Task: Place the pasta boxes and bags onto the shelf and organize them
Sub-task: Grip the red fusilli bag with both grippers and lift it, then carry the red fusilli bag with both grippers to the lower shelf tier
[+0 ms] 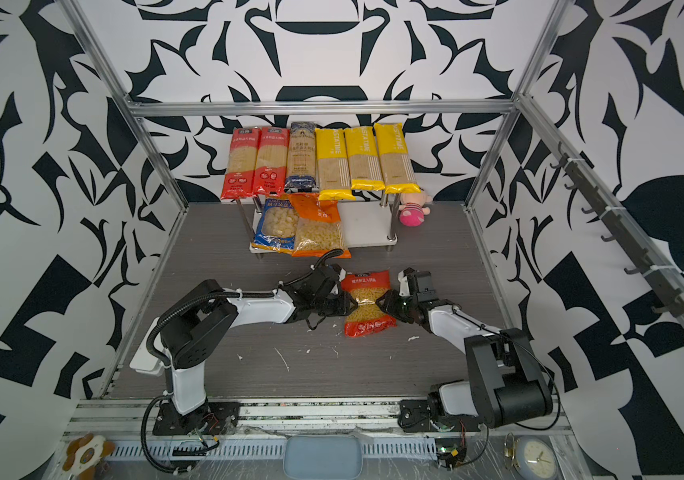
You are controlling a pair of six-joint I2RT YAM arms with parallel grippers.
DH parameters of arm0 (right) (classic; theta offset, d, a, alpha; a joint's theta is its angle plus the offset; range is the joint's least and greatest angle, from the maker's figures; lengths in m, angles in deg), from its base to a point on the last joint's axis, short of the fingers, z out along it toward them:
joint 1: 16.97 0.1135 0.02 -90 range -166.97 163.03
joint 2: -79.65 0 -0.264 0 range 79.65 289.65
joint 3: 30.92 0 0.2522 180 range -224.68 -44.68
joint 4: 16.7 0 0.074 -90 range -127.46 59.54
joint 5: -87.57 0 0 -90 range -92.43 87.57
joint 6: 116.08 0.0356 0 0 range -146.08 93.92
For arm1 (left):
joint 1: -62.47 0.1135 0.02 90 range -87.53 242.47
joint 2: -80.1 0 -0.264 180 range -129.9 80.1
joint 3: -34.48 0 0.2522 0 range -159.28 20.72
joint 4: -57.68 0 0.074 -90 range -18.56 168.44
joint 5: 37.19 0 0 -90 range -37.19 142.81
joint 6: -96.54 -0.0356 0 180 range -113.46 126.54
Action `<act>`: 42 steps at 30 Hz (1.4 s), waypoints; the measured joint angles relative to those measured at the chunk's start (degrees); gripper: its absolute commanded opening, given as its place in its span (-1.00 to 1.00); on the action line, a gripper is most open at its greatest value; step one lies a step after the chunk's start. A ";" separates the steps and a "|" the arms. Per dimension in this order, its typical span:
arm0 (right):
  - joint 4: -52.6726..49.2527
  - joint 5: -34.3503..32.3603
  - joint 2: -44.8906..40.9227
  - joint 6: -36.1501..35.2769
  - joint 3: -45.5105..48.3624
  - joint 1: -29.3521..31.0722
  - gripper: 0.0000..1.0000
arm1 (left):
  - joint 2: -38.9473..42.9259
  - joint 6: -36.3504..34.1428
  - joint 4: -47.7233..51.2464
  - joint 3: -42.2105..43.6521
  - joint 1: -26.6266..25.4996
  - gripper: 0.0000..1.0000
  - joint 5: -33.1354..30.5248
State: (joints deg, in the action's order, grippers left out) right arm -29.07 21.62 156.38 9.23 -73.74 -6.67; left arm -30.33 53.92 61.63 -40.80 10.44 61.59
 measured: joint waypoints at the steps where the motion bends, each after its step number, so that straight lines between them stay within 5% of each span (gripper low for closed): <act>1: 0.24 0.17 -0.44 0.15 0.15 0.02 -0.26 | 0.00 -0.13 0.00 -0.02 0.00 -0.56 0.00; 15: 0.39 3.02 -10.54 2.25 2.89 0.17 -0.64 | 5.07 -2.84 3.39 -0.09 -1.31 -0.83 -1.11; 27: -4.44 3.65 -20.81 2.27 -0.85 0.35 -1.00 | 14.29 -12.26 10.25 -3.08 -2.54 -0.98 -5.27; 33: -2.54 2.97 -18.82 1.18 -6.03 0.42 -1.00 | 16.22 -20.02 11.89 -6.43 -2.54 -1.00 -10.58; 42: 14.56 -1.22 -4.22 -6.34 -13.25 2.38 -1.00 | 14.82 -36.98 4.61 -8.46 -1.03 -1.00 -23.06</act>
State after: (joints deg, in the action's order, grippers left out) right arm -14.51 20.40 152.16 2.89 -86.99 -4.29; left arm -15.51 16.93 66.25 -49.25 9.42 38.53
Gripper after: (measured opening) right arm 0.093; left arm 0.096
